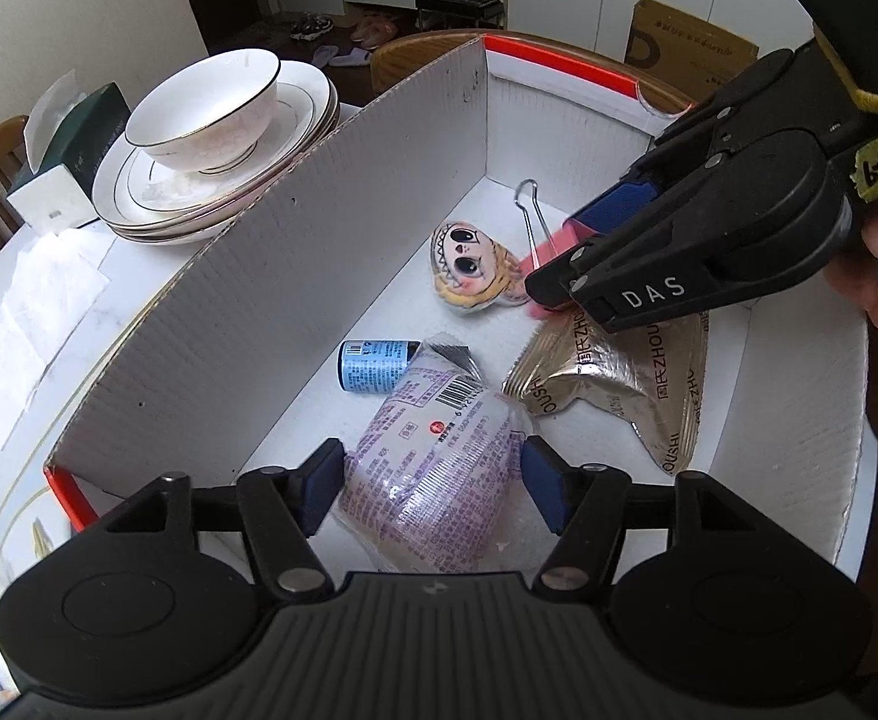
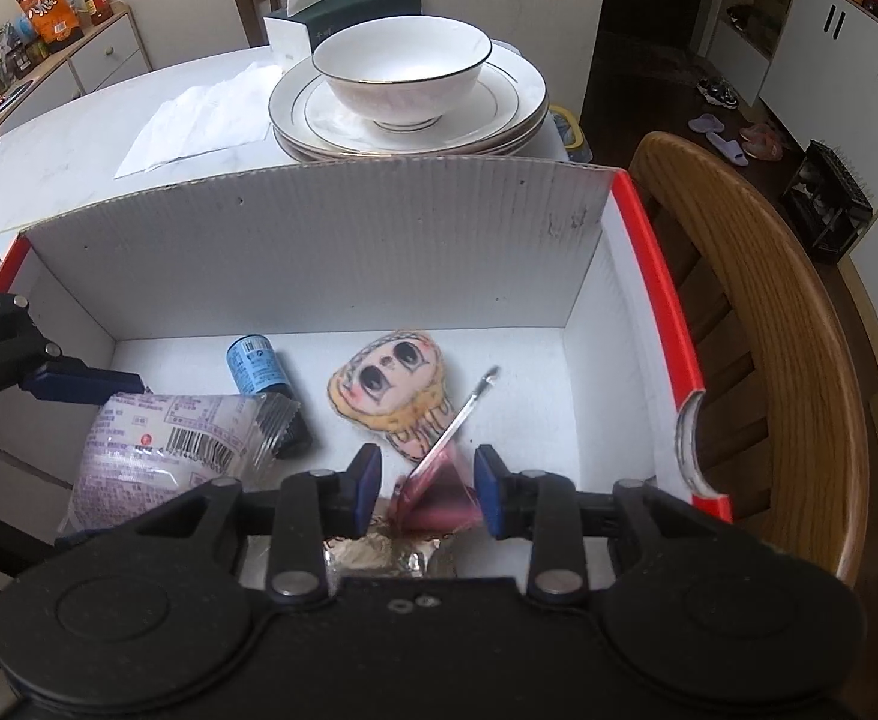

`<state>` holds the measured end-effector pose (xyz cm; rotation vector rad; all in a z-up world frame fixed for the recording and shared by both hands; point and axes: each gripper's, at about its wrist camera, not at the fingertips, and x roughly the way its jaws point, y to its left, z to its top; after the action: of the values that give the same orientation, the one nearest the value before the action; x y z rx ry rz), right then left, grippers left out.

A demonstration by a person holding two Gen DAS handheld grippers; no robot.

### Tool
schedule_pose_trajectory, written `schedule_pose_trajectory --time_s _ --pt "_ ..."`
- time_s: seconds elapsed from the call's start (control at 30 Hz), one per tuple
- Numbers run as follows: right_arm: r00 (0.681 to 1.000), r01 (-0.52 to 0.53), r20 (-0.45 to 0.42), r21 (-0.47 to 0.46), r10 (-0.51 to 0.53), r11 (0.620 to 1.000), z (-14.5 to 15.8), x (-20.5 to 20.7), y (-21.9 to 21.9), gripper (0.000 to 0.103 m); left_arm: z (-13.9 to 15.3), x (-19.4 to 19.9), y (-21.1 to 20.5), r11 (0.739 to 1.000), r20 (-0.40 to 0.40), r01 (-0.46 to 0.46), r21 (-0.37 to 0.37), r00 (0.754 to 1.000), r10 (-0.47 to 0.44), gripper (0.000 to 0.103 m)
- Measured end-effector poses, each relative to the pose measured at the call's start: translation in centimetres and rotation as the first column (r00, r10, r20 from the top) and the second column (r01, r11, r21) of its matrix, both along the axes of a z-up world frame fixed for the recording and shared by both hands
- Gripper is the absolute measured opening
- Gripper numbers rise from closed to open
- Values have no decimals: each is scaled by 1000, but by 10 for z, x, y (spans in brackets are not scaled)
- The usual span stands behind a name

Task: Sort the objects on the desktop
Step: 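Open left tool to drop the purple-white bag while right tool releases the pink clip, then withdraw both tools from the box back toward the table items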

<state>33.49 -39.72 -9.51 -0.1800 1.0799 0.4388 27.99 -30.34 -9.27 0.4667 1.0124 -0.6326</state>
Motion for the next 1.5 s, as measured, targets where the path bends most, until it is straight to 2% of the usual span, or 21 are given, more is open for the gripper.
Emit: schedule_pose_trajectory --time_s 0.2,0.4,0.7,0.83,0.97,1.17,1.27,1.37,1.5 --pt "1000 7 -6 0 -7 1000 2 -2 -6 40 2 -2 6 999 -1 -21 -25 1000 21 68" --pt "1000 -1 0 40 1 999 13 -13 -13 50 10 -8 14 997 7 -32 -75 999 33 68" --pt "999 -19 37 120 15 993 38 -36 -23 54 30 -24 30 986 53 -73 -147 995 81 70" --pt "997 -31 71 157 20 987 50 -49 -22 63 40 -33 38 981 79 -86 -173 992 101 70" --pt "994 -40 104 183 21 982 61 -65 -20 64 52 -44 48 973 99 -103 -208 987 125 70" --pt "987 -53 159 208 20 977 74 -90 -8 67 71 -62 72 957 134 -104 -272 980 144 70" --pt "986 -44 169 232 5 972 79 -102 -1 68 76 -71 89 950 144 -108 -294 977 156 70" --pt "985 -32 174 262 -15 965 83 -114 7 69 79 -79 105 944 157 -111 -310 973 166 75" --pt "984 -29 179 267 -20 963 85 -127 25 70 84 -87 130 940 171 -110 -322 970 172 76"
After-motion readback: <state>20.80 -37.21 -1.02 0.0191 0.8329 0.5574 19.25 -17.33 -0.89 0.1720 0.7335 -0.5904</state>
